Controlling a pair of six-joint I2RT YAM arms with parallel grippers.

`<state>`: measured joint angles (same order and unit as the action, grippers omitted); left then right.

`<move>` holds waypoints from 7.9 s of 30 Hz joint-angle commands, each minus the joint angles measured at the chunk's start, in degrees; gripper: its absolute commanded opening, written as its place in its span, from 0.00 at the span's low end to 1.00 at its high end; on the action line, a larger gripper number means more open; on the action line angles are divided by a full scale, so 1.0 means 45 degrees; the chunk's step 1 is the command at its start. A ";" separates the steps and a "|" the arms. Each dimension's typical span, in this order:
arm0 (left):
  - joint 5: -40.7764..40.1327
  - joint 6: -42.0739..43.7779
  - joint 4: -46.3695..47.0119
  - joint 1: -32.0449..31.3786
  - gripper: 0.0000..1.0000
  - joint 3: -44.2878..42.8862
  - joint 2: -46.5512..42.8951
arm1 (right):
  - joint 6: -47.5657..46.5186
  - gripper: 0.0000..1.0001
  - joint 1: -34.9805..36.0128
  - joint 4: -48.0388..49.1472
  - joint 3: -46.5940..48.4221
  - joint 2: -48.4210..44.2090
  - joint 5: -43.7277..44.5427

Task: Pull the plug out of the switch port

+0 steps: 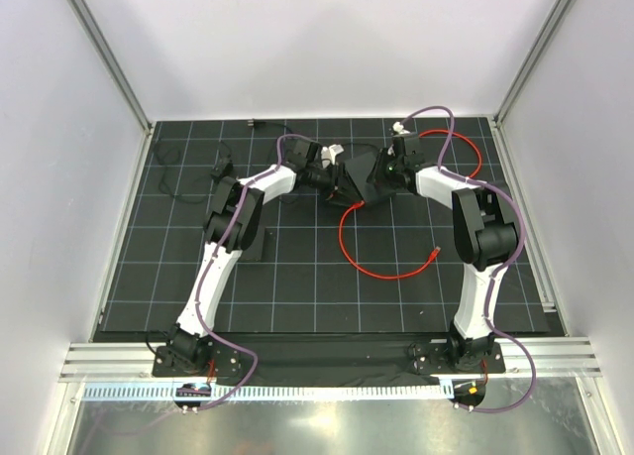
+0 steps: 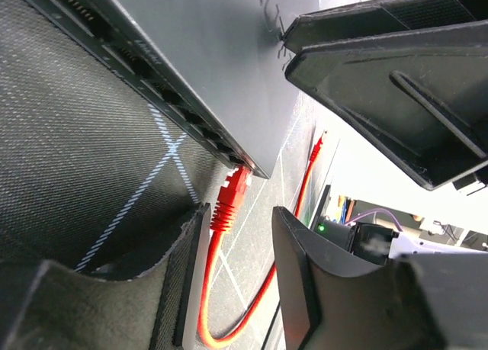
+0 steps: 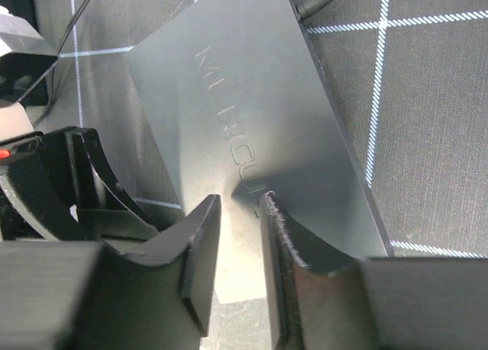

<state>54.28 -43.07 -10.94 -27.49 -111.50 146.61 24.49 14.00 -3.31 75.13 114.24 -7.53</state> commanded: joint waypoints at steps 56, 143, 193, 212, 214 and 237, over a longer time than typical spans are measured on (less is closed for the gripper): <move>-0.3742 0.0704 -0.1006 -0.0826 0.16 -0.0299 0.0761 | -0.0638 0.40 -0.1881 -0.0221 -0.0115 0.0493 -0.3542; -0.4251 0.3225 -0.5052 -0.0611 0.00 -0.0614 0.0313 | -0.1556 0.31 0.0952 -0.1200 -0.0072 -0.1006 0.3785; -0.3176 0.1466 0.2841 0.1264 0.45 0.5560 -0.4728 | -0.1049 0.37 0.5794 -0.8539 0.1817 -0.1169 0.3684; -0.2747 0.1055 0.3348 0.1693 0.45 0.5775 -0.4669 | -0.0364 0.28 0.5873 -0.8991 0.2698 0.0708 0.4272; -0.2746 0.0997 0.3407 0.1713 0.44 0.5833 -0.4669 | -0.0306 0.28 0.5873 -0.9010 0.2756 0.0805 0.4135; -0.2336 0.0294 0.4462 0.1967 0.45 0.6302 -0.4688 | 0.0631 0.33 0.6225 -0.8522 0.2210 0.0200 0.3976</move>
<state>42.50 -41.65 6.37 -18.94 -83.55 126.89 25.69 41.67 -43.07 85.32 114.80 10.15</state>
